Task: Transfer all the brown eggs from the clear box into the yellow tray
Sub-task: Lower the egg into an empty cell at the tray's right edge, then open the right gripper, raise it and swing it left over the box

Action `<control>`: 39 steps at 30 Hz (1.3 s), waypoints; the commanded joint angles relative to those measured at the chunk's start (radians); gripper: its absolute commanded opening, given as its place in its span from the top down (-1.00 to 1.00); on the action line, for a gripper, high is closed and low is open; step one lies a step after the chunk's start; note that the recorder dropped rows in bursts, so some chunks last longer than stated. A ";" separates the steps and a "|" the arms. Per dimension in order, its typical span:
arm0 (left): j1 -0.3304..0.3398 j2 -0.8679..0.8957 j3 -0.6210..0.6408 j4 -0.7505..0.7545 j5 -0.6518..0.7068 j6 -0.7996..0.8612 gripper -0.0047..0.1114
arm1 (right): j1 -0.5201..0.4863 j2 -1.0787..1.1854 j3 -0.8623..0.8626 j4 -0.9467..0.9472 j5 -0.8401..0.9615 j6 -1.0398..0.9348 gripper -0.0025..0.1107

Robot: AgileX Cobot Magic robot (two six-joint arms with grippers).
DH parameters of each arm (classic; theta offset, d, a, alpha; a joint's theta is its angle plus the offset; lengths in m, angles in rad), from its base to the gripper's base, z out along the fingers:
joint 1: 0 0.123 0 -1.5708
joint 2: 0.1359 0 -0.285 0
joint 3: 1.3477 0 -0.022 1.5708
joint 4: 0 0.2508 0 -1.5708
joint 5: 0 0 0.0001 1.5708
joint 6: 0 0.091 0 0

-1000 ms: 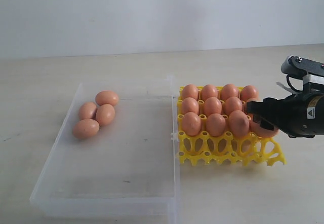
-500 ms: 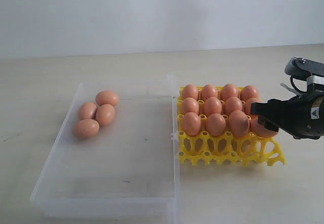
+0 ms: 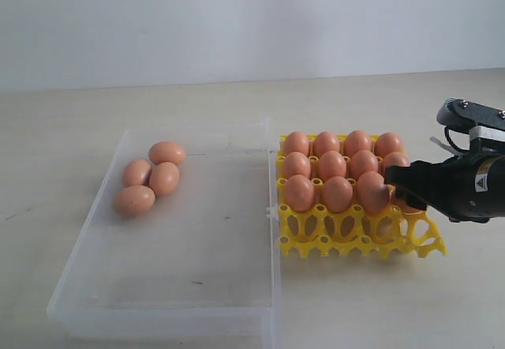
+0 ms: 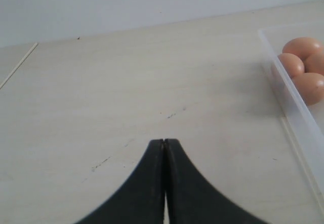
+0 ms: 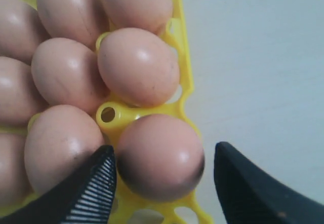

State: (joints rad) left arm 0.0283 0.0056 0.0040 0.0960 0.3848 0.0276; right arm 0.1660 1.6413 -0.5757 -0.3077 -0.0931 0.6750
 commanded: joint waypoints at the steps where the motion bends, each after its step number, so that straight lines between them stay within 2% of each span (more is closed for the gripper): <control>1: 0.002 -0.006 -0.004 -0.001 -0.006 -0.005 0.92 | -0.005 -0.001 0.000 -0.009 -0.027 0.028 -0.02; 12: 0.002 -0.006 -0.004 -0.001 -0.006 -0.005 0.92 | -0.003 -0.069 0.000 -0.009 -0.061 0.063 0.16; 28: 0.002 -0.006 -0.004 -0.001 -0.006 -0.005 0.92 | -0.003 -0.198 -0.007 -0.013 -0.067 0.075 0.17; 32: 0.002 -0.006 -0.004 -0.001 -0.006 -0.005 0.92 | 0.071 -0.213 -0.088 -0.074 0.083 0.075 0.17; 35: 0.002 -0.006 -0.004 -0.001 -0.006 -0.005 0.92 | 0.153 -0.211 -0.202 -0.031 0.247 -0.071 0.17; 39: 0.002 -0.006 -0.004 -0.001 -0.006 -0.005 0.92 | 0.251 -0.167 -0.374 0.318 0.457 -0.500 0.17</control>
State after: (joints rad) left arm 0.0283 0.0056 0.0040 0.0960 0.3848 0.0276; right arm 0.3653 1.4489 -0.8491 -0.2021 0.2294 0.4586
